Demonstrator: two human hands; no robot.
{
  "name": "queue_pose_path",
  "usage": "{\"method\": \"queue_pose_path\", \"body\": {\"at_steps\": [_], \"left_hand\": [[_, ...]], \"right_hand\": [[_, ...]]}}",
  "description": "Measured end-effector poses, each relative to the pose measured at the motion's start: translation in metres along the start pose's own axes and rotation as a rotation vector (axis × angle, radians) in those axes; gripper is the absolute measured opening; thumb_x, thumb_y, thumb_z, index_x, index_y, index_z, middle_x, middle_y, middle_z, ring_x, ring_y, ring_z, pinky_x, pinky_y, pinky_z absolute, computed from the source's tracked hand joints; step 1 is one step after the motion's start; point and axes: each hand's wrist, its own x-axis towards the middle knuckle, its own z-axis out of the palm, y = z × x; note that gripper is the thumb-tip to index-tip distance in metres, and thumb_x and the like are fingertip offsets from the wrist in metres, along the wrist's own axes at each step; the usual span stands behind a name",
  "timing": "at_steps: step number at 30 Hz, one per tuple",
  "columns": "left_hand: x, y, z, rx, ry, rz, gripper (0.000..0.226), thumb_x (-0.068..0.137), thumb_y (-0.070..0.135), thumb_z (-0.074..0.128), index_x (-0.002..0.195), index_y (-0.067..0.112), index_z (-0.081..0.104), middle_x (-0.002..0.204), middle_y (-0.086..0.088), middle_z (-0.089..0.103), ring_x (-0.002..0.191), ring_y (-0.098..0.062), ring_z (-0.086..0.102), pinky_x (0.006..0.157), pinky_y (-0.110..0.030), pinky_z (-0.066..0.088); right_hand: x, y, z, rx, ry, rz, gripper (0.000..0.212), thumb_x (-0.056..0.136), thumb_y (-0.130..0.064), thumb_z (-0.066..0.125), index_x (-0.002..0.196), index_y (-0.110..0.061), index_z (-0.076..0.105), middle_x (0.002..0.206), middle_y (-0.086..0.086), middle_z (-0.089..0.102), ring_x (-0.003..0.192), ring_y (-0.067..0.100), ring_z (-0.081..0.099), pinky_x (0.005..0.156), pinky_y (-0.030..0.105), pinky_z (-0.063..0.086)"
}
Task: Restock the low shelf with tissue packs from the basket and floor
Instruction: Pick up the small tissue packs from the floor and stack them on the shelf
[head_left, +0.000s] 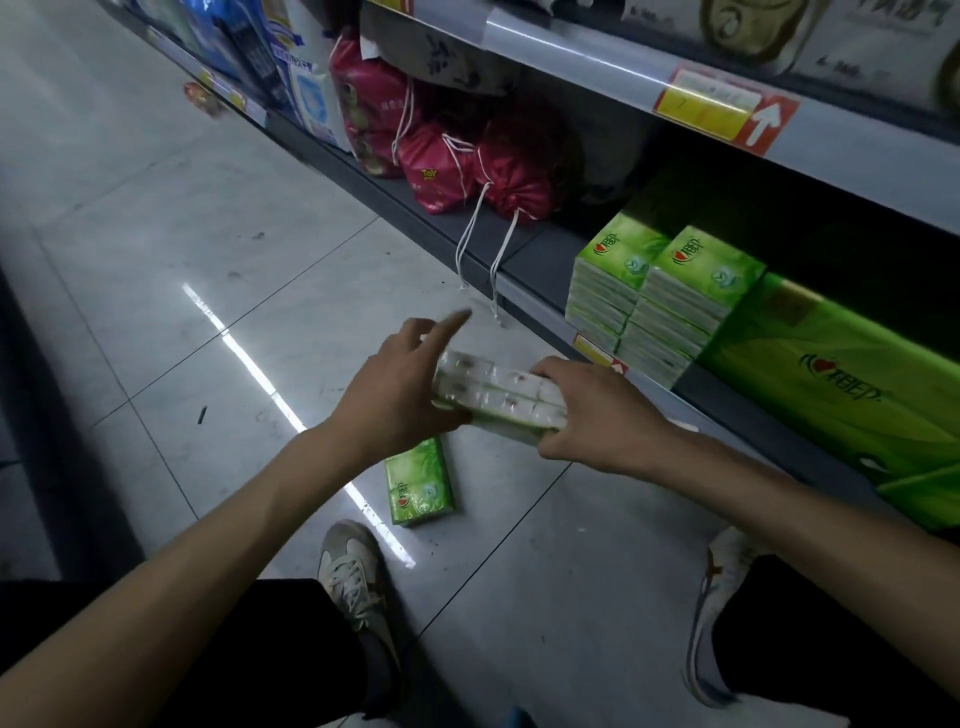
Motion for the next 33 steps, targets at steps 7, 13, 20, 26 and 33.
{"method": "queue_pose_path", "body": {"at_steps": [7, 13, 20, 26, 33], "left_hand": [[-0.012, 0.019, 0.005, 0.15, 0.035, 0.114, 0.068, 0.073, 0.047, 0.083, 0.136, 0.032, 0.061, 0.119, 0.008, 0.07, 0.102, -0.025, 0.068, 0.074, -0.037, 0.058], [-0.022, 0.024, -0.015, -0.212, -0.089, -0.293, 0.064, 0.064, 0.069, 0.069, 0.115, 0.031, 0.076, 0.098, 0.004, 0.079, 0.087, -0.023, 0.071, 0.075, -0.04, 0.058], [-0.033, 0.007, -0.035, -0.909, 0.003, -0.793, 0.03, 0.079, 0.036, 0.086, 0.093, 0.009, 0.082, 0.074, -0.011, 0.071, 0.061, -0.015, 0.063, 0.057, -0.025, 0.057], [-0.034, 0.003, -0.049, -1.201, 0.084, -0.892, 0.04, 0.081, 0.041, 0.082, 0.107, 0.012, 0.078, 0.083, -0.007, 0.069, 0.062, -0.017, 0.064, 0.055, -0.025, 0.056], [-0.015, 0.016, -0.061, -1.314, 0.079, -0.79, 0.06, 0.081, 0.05, 0.08, 0.122, 0.007, 0.072, 0.092, -0.011, 0.065, 0.07, -0.02, 0.061, 0.062, -0.028, 0.055]], "right_hand": [[-0.001, 0.008, -0.004, -0.259, 0.064, -0.205, 0.064, 0.07, -0.021, 0.068, 0.133, -0.026, 0.056, 0.116, -0.003, 0.063, 0.101, 0.022, 0.059, 0.074, 0.031, 0.038], [0.005, 0.014, -0.014, -0.048, 0.187, -0.021, 0.07, 0.078, -0.012, 0.067, 0.145, -0.024, 0.052, 0.135, 0.004, 0.056, 0.121, 0.026, 0.051, 0.098, 0.038, 0.046], [-0.008, 0.011, -0.008, 0.146, 0.218, 0.233, 0.051, 0.085, -0.026, 0.072, 0.133, -0.025, 0.053, 0.117, 0.004, 0.057, 0.106, 0.028, 0.06, 0.088, 0.041, 0.053], [-0.022, -0.033, -0.006, 0.568, 0.201, 0.182, 0.033, 0.087, -0.038, 0.077, 0.109, -0.028, 0.056, 0.087, 0.002, 0.072, 0.079, 0.018, 0.073, 0.077, 0.041, 0.058], [-0.027, -0.067, -0.006, 0.832, 0.229, 0.029, 0.054, 0.079, -0.049, 0.081, 0.124, -0.039, 0.054, 0.105, -0.003, 0.07, 0.091, 0.014, 0.074, 0.086, 0.045, 0.06]]}}
